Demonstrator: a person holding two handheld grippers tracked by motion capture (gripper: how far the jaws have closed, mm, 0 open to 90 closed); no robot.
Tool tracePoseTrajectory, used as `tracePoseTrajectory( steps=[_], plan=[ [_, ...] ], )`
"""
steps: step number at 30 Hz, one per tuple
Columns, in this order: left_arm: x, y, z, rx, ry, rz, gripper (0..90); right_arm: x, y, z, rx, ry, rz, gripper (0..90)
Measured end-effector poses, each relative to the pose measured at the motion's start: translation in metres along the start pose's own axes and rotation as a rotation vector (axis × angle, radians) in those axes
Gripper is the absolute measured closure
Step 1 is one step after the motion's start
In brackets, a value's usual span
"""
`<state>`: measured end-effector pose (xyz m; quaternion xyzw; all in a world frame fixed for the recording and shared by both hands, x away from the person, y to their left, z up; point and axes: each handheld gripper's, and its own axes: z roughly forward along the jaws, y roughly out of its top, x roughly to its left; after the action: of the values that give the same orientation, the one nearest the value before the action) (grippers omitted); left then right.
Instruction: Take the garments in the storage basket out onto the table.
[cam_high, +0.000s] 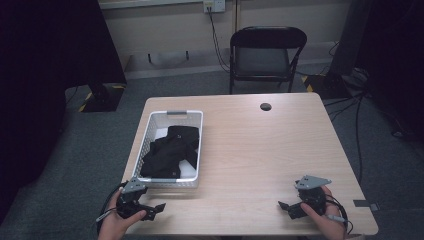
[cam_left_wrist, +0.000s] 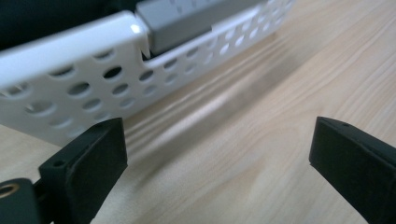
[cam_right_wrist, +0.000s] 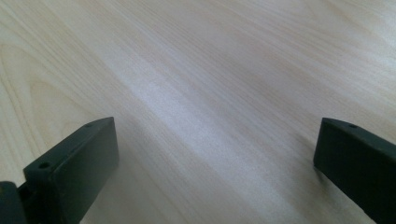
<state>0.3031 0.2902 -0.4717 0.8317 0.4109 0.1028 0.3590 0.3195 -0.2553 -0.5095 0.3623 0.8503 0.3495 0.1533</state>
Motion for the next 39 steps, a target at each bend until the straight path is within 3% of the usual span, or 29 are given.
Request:
tracePoseTrajectory(
  steps=[21,39],
  plan=[
    [0.002,0.023,-0.027,0.012,-0.01,-0.029,3.7,0.0,0.0,0.0,0.0,0.0,0.0,0.0],
    [-0.007,0.04,-0.046,0.022,-0.037,-0.002,3.8,0.0,0.0,0.0,0.0,0.0,0.0,0.0]
  ],
)
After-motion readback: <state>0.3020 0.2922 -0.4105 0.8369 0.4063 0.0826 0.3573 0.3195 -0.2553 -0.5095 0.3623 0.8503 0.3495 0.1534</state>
